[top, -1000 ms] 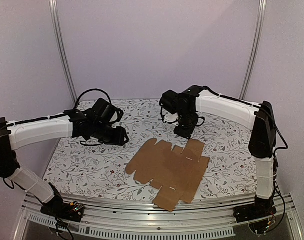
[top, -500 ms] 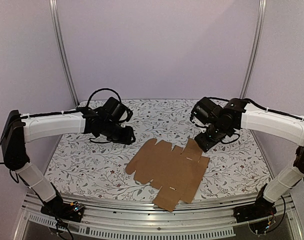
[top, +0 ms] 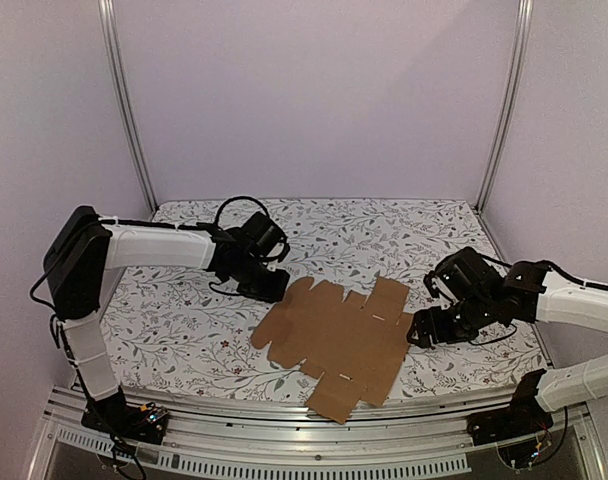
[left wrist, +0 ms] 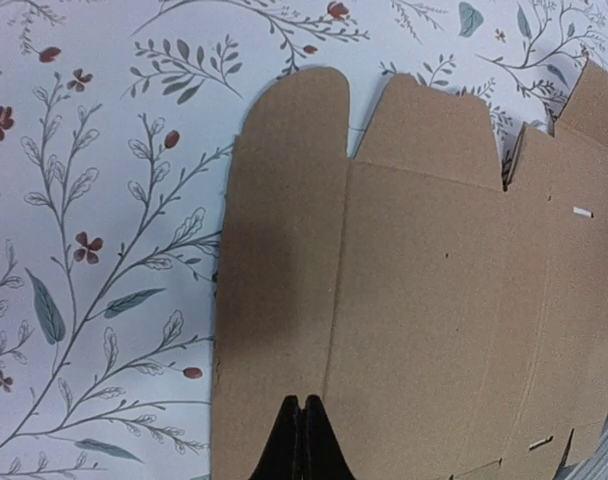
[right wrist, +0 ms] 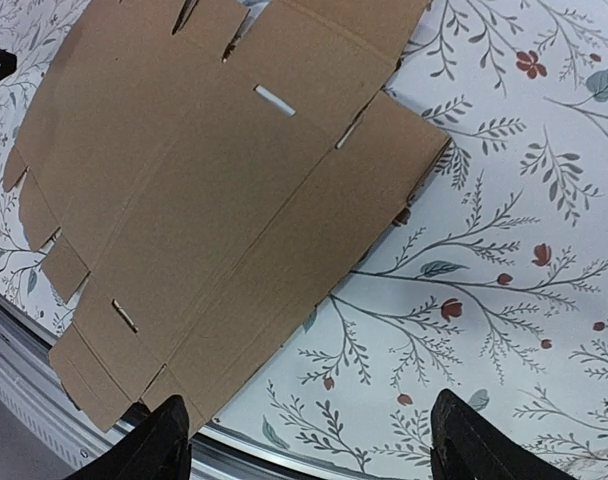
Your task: Fold the paper box
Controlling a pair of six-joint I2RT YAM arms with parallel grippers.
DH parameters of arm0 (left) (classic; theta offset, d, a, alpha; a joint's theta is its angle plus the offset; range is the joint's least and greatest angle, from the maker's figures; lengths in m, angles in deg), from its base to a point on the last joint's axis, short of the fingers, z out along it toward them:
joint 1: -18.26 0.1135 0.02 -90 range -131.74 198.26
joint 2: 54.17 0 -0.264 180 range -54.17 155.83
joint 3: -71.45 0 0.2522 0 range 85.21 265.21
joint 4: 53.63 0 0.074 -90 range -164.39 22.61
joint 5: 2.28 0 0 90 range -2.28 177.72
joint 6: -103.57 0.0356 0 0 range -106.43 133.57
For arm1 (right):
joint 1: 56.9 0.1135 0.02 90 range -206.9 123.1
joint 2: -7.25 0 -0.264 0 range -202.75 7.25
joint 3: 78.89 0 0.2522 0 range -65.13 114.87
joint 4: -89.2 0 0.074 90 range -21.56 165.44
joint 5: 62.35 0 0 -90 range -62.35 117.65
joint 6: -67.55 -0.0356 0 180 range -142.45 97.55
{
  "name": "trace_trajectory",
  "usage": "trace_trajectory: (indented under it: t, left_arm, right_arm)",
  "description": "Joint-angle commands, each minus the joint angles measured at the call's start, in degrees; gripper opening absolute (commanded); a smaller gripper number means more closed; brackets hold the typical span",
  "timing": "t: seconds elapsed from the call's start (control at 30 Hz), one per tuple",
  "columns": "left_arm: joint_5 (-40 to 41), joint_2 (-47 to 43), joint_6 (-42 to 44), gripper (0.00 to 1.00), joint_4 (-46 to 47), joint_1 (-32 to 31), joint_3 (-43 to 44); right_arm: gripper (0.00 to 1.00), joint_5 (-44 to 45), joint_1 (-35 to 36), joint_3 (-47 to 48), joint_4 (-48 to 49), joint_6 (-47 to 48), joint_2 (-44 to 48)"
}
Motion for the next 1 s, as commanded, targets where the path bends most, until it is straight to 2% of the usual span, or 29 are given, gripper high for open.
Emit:
trace_trajectory:
  t: [0.0,0.4,0.97]
  left_arm:
    - [-1.5,2.8,-0.1,0.00,2.0,-0.8,1.5]
    - [-0.1,5.4,-2.6,0.00,4.9,-0.8,-1.9]
    - [3.6,4.2,-5.8,0.00,7.8,-0.8,-9.4]
  right_arm:
    - [0.81,-11.2,-0.2,-5.8,8.1,-9.4,0.3]
    - [0.80,-20.1,-0.2,-15.7,24.7,-20.8,-4.5]
    - [0.75,-21.3,-0.4,-18.9,39.7,-26.3,-10.3]
